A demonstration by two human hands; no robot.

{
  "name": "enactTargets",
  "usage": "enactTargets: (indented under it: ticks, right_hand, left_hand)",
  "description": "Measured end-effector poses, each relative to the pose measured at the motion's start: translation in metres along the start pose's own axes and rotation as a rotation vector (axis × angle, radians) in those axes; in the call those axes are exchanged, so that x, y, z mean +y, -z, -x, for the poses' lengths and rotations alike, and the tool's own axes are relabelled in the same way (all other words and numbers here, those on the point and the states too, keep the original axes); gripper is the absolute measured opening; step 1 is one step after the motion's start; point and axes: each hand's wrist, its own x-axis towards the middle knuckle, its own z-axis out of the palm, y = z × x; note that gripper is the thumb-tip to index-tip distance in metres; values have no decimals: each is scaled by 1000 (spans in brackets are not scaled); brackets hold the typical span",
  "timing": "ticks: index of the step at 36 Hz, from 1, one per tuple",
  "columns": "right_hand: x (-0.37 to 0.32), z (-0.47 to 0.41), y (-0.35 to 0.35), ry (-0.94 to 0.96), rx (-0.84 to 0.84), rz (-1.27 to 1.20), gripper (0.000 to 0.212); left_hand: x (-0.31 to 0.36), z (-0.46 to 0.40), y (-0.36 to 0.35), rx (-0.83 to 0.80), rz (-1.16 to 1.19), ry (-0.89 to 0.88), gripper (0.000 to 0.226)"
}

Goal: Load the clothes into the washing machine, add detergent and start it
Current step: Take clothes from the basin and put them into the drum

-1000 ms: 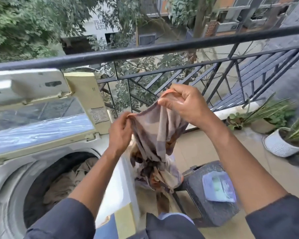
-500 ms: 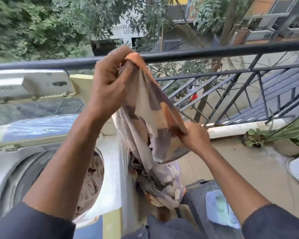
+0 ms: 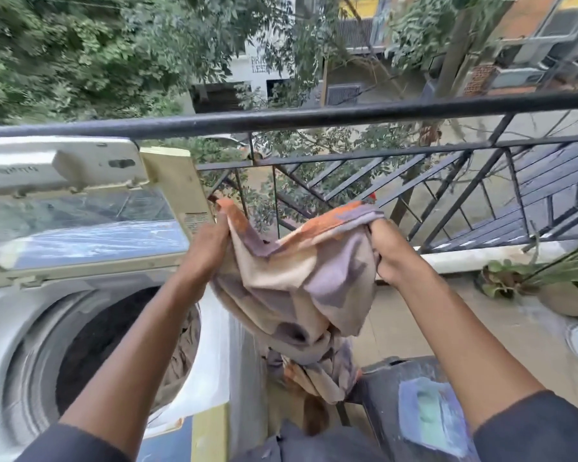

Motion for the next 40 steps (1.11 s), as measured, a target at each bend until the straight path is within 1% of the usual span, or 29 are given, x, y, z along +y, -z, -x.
enactTargets:
  ticks: [1, 2, 3, 5, 6, 7, 8, 9, 11, 12, 13, 14, 15, 17, 18, 21, 22, 24, 26, 27, 28, 29, 31, 33, 34, 35, 37, 38, 40]
  right_hand:
    - [-5, 4, -4, 3, -24, -32, 44]
    - [-10, 7, -9, 4, -45, -72, 40]
    - [-15, 11, -16, 15, -66, -124, 35]
    - [-27, 23, -32, 40, -124, -186, 18]
    - [-34, 32, -42, 48, -167, -205, 17]
    - [-38, 38, -50, 58, -195, -209, 33]
    - [-41, 43, -58, 76, -215, -201, 42]
    - [-44, 49, -65, 108, -249, -184, 42]
    - [-50, 64, -83, 162, -361, -145, 38]
    - [-51, 69, -91, 183, -417, -109, 38]
    - [-53, 76, -99, 221, -457, -53, 40]
    - [-53, 80, -105, 265, -470, 21, 44]
    - [-52, 83, -109, 304, -470, 100, 48]
    - [-50, 87, -110, 366, -459, 208, 50]
    - [-50, 89, -107, 376, -455, 220, 50]
    - [-42, 85, -88, 382, -437, 254, 45]
    - [-36, 81, -79, 373, -414, 272, 45]
    - [-20, 71, -63, 335, -362, 337, 52]
    - [2, 60, -50, 259, -325, 463, 55]
    - [16, 52, -46, 208, -324, 549, 54]
    - [32, 43, -42, 169, -336, 648, 57]
    - [51, 31, -37, 139, -354, 770, 65]
    - [92, 0, -27, 111, -411, 961, 81]
    - [123, -18, -24, 63, -416, 1120, 84]
    - [130, -17, -24, 26, -406, 1191, 78]
    - [134, -12, -26, 5, -388, 1253, 65]
    - [149, -14, -22, -4, -318, 1277, 37]
    - [157, -17, -18, -8, -283, 1252, 31]
    - [168, -24, -7, -37, -197, 1210, 35]
  left_hand:
    - [-5, -2, 1, -17, 25, 25, 50]
    - [-10, -3, 4, -62, 77, 40, 42]
    - [-12, -2, 8, -141, 177, 48, 38]
    - [-16, -1, 15, -377, 467, 99, 59]
    - [-17, 0, 16, -501, 570, 96, 68]
    - [-16, 3, 15, -606, 622, 46, 70]
    - [-13, 6, 10, -658, 604, -23, 67]
    - [-11, 9, 3, -644, 528, -89, 65]
    - [-7, 15, -12, -520, 234, -208, 67]
    - [-8, 16, -19, -450, 72, -275, 60]
    - [-10, 16, -27, -355, -58, -334, 43]
    - [-12, 15, -31, -269, -111, -358, 25]
    - [-14, 13, -32, -207, -95, -357, 15]
    - [-15, 11, -31, -143, -29, -344, 11]
    - [-15, 9, -29, -128, 1, -350, 10]
    - [-11, 14, -20, -139, 95, -333, 25]
    - [-10, 15, -16, -139, 120, -303, 23]
    - [-12, 14, -7, -139, 182, -256, 14]
    - [-8, 16, 0, -155, 245, -240, 15]
    - [-5, 17, 2, -185, 266, -242, 14]
    - [-3, 18, 3, -215, 282, -251, 11]
    - [0, 20, 3, -243, 292, -267, 8]
    - [5, 24, 3, -289, 289, -303, 12]
    - [7, 24, 3, -333, 275, -335, 9]
    - [8, 25, 3, -339, 276, -331, 8]
    - [9, 26, 5, -346, 286, -321, 8]
    - [8, 25, 7, -345, 286, -320, 11]
    - [7, 24, 9, -329, 274, -320, 12]
    - [2, 23, 14, -299, 251, -298, 13]
